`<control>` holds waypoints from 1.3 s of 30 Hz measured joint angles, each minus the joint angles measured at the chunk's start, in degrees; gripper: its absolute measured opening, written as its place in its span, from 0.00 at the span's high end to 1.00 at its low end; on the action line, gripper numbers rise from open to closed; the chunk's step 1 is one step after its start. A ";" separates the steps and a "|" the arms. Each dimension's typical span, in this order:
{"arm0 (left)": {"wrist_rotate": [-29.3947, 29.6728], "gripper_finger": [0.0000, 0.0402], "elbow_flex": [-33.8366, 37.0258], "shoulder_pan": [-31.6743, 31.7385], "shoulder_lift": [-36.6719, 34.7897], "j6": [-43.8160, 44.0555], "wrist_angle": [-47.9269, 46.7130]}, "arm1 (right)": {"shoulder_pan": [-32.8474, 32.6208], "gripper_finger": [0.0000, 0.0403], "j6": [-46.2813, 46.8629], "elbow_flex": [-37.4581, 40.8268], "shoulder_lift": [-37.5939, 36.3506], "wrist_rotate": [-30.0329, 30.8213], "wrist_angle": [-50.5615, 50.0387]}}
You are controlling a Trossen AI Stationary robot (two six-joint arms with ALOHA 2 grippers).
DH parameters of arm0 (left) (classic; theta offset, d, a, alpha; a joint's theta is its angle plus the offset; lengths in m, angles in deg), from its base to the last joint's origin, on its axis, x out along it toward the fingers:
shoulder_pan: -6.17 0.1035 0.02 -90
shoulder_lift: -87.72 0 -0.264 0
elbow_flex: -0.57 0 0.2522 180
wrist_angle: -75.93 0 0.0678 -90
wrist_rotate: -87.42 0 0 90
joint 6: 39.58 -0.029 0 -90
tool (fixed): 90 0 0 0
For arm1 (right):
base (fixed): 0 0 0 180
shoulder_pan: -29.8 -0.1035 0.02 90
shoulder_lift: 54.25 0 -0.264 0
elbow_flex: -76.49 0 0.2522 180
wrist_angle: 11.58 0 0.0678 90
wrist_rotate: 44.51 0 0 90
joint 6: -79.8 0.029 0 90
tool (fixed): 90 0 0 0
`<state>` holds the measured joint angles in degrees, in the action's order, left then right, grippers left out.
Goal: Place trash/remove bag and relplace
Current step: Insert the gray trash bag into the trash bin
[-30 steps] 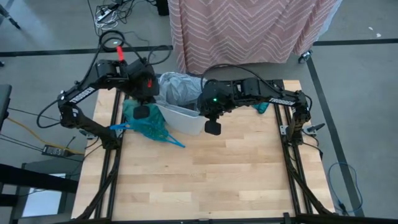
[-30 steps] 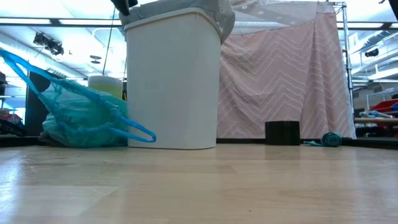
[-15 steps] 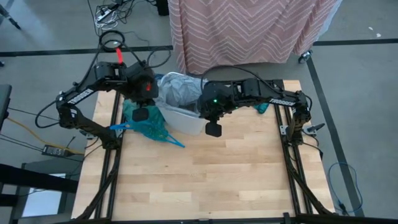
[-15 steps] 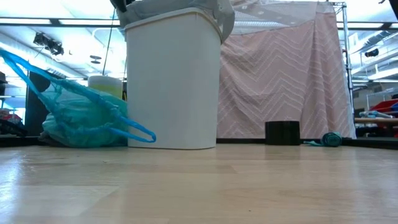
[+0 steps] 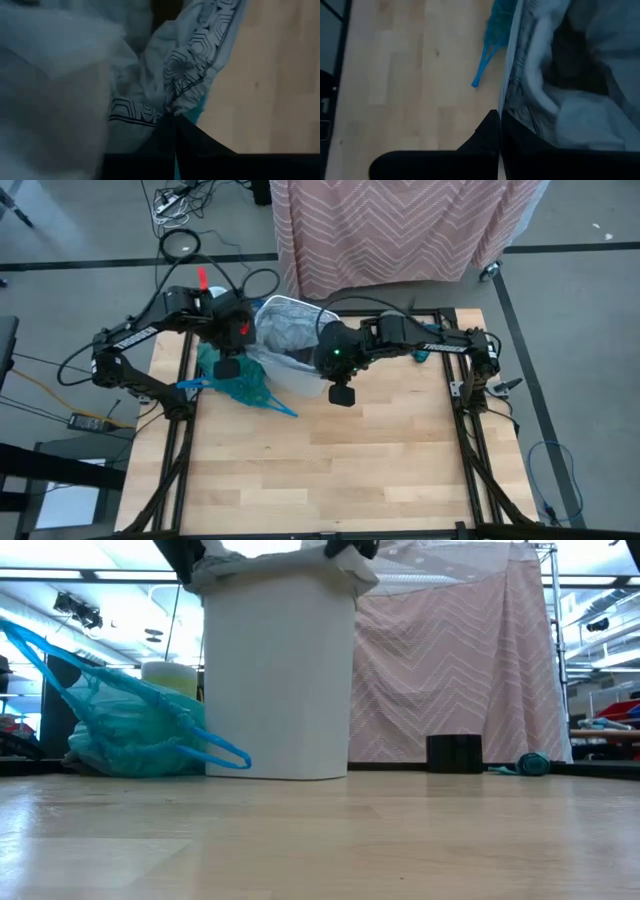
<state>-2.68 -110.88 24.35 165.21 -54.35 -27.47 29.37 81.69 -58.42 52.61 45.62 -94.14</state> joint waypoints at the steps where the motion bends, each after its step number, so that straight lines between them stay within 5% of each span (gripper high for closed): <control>1: 0.97 0.99 0.00 0.00 0.00 -0.15 0.05 | 0.00 1.00 0.10 0.26 0.00 0.44 -0.18; 8: 10.86 0.99 0.04 0.10 0.02 -1.63 -0.29 | 0.77 1.00 4.32 0.73 -0.02 2.90 -0.74; 22: 17.84 0.97 0.04 1.97 0.02 -6.00 0.35 | 0.83 1.00 10.14 0.73 -0.02 8.09 -4.85; 39: 17.42 0.97 0.04 3.14 0.07 -6.00 12.15 | 0.51 0.97 10.07 -4.08 -2.71 8.61 -15.03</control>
<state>14.74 -110.83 27.49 165.27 -60.35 -15.31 29.88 91.77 -62.50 49.91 54.22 -109.16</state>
